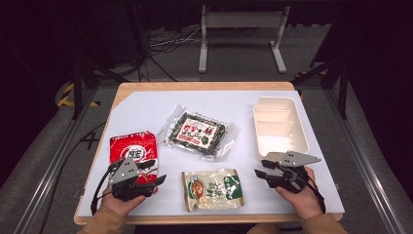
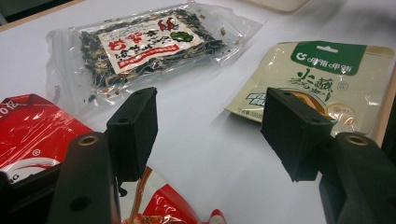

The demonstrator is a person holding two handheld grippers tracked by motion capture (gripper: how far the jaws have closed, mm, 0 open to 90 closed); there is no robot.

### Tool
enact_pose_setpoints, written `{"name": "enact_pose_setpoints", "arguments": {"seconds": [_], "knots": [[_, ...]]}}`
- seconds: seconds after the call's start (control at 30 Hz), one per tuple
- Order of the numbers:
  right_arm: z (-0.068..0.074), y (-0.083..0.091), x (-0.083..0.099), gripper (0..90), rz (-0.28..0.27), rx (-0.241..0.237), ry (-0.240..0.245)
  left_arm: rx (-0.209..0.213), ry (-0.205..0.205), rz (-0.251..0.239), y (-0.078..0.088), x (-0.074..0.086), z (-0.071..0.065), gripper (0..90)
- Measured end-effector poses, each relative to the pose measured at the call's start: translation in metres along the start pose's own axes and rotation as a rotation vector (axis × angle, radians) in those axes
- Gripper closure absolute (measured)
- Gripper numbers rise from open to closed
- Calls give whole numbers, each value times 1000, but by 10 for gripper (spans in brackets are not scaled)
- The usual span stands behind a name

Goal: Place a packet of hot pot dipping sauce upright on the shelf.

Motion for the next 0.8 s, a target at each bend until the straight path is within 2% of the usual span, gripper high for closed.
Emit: {"name": "enact_pose_setpoints", "arguments": {"seconds": [0.23, 0.4, 0.67, 0.8], "knots": [[3, 3, -3, 508, -13, -18, -28, 0, -18, 7, 0, 0, -3, 365], [6, 3, -3, 493, -5, -23, -7, 13, -34, 9, -4, -3, -4, 364], [18, 3, -7, 461, 22, -70, 0, 32, -43, 22, -8, -3, -8, 363], [26, 1, -6, 440, 47, -111, -12, 30, -43, 28, -9, -2, -8, 362]]}}
Point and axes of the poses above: each handheld gripper's, and its own axes: y roughly backward along the jaws, x roughly out of its underside, z roughly to its left, the point moved 8 cm from there along -y, roughly forward along the jaws, and after that the axes turned 8 degrees about x, right-handed, at the moved point
